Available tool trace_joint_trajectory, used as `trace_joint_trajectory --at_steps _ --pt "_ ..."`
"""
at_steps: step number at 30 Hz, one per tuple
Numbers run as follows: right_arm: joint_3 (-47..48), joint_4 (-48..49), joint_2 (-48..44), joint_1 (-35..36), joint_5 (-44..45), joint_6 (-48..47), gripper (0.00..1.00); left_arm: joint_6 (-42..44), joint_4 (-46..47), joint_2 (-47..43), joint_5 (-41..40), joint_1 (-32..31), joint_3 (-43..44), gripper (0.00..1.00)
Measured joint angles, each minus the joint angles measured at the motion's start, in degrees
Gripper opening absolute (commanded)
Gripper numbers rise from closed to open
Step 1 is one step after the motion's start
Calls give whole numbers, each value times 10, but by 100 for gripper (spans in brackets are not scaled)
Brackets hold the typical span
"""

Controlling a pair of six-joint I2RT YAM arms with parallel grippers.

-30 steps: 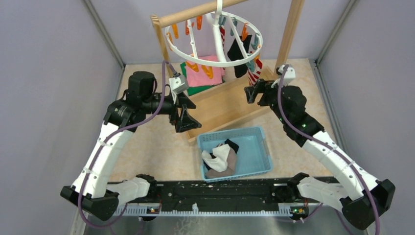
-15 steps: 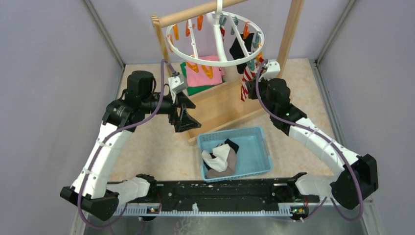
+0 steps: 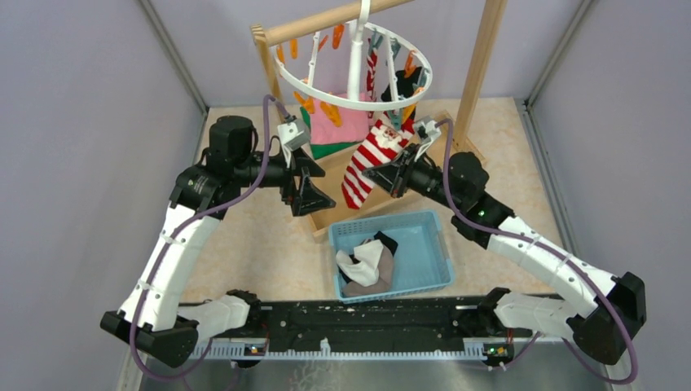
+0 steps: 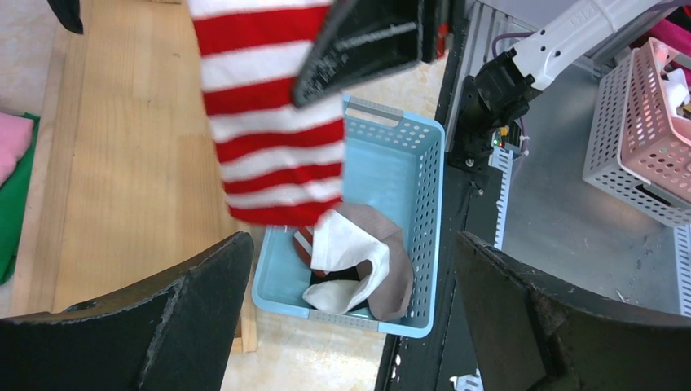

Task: Remove the socks clipped to the hanger

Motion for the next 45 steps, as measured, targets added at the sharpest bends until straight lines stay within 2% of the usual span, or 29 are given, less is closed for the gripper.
trace_joint_trajectory --at_steps 9,25,28,30,33,38,41,42,45 --pt "-10 52 20 29 -113 76 0 -37 38 -11 0 14 -13 99" --pt "-2 140 50 45 -171 160 0 -161 169 40 61 22 -27 99" --pt "-1 153 56 46 -189 170 0 -170 183 40 65 23 -27 95" --pt "-1 160 59 49 -200 174 0 -177 192 40 70 24 -28 88" --pt "7 158 68 58 -210 174 0 -193 210 40 83 26 -37 73" --pt "23 140 75 75 -209 161 1 -212 217 40 101 26 -46 31" --pt "31 118 75 80 -196 149 22 -212 217 34 104 26 -47 6" --pt "33 111 75 82 -189 144 29 -210 217 31 103 26 -47 0" --pt "36 85 73 89 -163 133 43 -204 216 19 94 28 -47 0"
